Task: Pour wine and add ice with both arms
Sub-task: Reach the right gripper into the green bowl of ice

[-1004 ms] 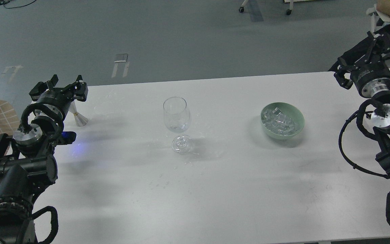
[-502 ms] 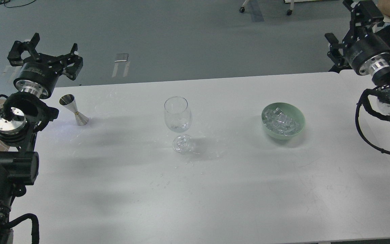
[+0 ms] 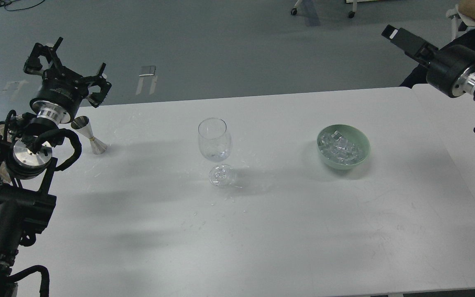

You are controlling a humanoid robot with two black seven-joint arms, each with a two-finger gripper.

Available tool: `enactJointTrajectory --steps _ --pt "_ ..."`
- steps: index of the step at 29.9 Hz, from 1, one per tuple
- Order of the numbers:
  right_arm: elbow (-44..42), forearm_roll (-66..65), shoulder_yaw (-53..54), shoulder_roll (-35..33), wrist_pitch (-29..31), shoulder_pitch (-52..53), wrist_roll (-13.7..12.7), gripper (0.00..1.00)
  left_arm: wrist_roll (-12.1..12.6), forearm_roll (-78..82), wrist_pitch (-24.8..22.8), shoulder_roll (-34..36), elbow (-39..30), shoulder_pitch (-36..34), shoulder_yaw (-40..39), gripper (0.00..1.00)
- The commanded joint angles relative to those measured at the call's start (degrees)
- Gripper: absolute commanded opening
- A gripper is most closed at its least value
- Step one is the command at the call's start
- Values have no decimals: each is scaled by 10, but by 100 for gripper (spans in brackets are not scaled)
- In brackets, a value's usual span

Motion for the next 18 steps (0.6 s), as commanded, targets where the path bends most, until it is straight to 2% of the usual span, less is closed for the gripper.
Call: enactJointTrajectory --steps 1,3,9,14,15,18 --pt "2 -28 -73 -16 25 21 13 100 -2 0 0 -2 -1 10 -1 98" --pt "1 -44 -115 -6 25 23 27 100 -2 0 2 -12 -19 15 -1 98" --pt "-5 -134 -126 34 25 -6 29 100 -3 0 4 -33 -30 26 -1 98" --pt "-40 -186 -150 64 25 -3 30 96 -5 0 -1 -41 -30 28 -1 98" --pt "-43 -186 -151 68 25 -3 30 89 -5 0 -1 -43 -30 28 -1 98" --pt "-56 -186 -153 79 24 -5 30 79 -6 0 -1 -43 -30 30 -1 98"
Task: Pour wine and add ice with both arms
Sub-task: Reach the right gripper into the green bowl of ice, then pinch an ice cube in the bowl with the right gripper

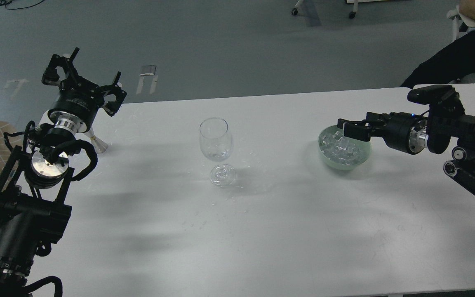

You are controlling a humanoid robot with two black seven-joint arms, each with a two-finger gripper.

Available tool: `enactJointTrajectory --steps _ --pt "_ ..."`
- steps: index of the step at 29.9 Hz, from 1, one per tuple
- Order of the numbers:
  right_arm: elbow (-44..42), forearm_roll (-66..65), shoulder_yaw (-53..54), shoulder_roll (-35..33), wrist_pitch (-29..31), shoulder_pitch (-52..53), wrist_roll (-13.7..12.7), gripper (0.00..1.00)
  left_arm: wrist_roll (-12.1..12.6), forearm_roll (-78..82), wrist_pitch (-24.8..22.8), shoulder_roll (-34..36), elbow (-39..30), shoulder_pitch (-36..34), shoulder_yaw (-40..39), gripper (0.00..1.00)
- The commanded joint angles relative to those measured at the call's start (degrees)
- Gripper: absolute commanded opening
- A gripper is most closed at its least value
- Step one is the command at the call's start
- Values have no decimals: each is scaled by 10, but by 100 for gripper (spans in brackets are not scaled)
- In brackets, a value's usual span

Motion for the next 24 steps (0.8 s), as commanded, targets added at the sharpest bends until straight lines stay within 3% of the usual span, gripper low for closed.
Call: enactJointTrajectory --steps 1,5,6,13,17,24 --pt "-21 -1 -2 20 -1 -1 -1 73 -2 0 0 -1 0 3 0 98" --pt "-57 -1 -1 46 -2 -3 -1 50 -5 -1 -7 -2 5 7 -1 98" --pt "-57 0 -1 48 -3 -3 -1 49 -5 -1 -8 -2 5 11 -1 98" --pt "-67 0 0 61 -3 -3 0 50 -6 -1 -9 -11 5 24 -5 98" --pt "-67 0 0 65 -3 -3 25 52 -6 -1 -9 -14 5 24 -11 98" --pt "-68 -2 0 63 -3 -10 26 54 -6 -1 -9 -14 4 24 -11 98"
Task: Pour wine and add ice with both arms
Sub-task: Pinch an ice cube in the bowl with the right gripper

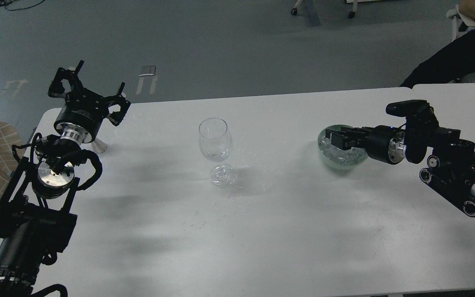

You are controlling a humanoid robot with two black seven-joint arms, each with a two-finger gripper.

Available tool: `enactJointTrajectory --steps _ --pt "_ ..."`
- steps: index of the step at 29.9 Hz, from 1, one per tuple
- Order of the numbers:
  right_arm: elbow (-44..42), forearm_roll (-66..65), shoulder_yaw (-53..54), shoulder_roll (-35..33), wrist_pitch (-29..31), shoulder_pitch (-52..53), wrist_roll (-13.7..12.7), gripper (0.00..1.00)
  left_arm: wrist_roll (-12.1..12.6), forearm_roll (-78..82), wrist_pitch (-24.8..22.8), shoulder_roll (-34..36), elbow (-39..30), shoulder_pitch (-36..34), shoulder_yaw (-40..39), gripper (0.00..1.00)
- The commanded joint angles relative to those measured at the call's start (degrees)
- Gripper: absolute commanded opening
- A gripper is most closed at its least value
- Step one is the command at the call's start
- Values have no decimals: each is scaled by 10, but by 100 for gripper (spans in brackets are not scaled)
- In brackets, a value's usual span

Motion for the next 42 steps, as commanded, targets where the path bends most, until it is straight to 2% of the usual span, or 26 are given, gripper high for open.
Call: enactJointTrajectory --steps 1,11,16,31,34,37,39,42 --pt "0 -3 0 -2 0 -7 -1 53 1 0 0 0 -1 0 0 98" --pt "-4 -6 0 -6 -5 -10 -4 54 1 0 1 -3 -2 0 1 98" --pt "-36 -5 0 -3 -10 -11 -10 54 0 0 1 -3 -1 0 0 98" --pt "-35 -3 -2 2 -10 -12 -10 54 0 -1 1 -2 -1 1 -1 98" --pt "-34 -3 -2 2 -10 -13 -10 53 0 -1 1 -2 -1 2 -1 98" --pt "-34 -3 -2 2 -9 -18 -9 46 0 -2 1 0 -1 8 -1 98" --pt "-33 -3 -3 1 -8 -20 -8 38 0 -2 1 0 -1 8 -2 98" --pt "-34 -3 -4 1 -7 -20 -9 34 0 -4 3 0 0 8 -3 98"
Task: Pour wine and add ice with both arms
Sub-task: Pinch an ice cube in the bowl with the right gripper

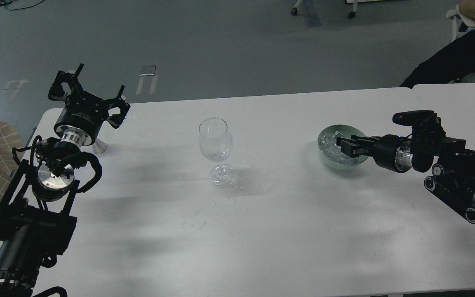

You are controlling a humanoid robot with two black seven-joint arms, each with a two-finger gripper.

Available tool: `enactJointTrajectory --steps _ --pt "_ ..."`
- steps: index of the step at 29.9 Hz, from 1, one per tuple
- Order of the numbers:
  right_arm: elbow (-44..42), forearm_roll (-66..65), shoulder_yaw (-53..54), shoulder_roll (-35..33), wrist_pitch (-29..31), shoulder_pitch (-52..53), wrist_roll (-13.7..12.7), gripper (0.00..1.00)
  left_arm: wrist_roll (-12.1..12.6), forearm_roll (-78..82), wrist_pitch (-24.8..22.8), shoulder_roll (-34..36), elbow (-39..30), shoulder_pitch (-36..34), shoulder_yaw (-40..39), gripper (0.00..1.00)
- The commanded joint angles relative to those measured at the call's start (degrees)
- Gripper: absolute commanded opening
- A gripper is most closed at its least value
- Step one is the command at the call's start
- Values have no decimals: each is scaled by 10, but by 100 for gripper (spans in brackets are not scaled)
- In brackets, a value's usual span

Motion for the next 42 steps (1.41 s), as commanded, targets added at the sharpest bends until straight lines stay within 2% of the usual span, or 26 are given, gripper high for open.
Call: enactJointTrajectory --steps 1,4,14,29,38,42 --pt "-1 -1 -6 -1 1 1 0 34 0 -12 6 0 0 0 -5 98" --pt "-1 -1 -17 -1 1 7 0 33 1 -43 8 1 0 -1 -12 98" --pt "2 0 -19 -1 1 7 0 19 1 -49 11 5 0 -1 -13 98" --pt "25 4 -11 -16 -3 15 2 18 1 -49 13 6 0 -1 -13 98" --pt "81 5 58 -46 -11 9 1 17 1 -49 13 7 -3 -1 -13 98" --pt "138 6 88 -52 -19 8 1 17 1 -49 13 7 -3 -1 -13 98"
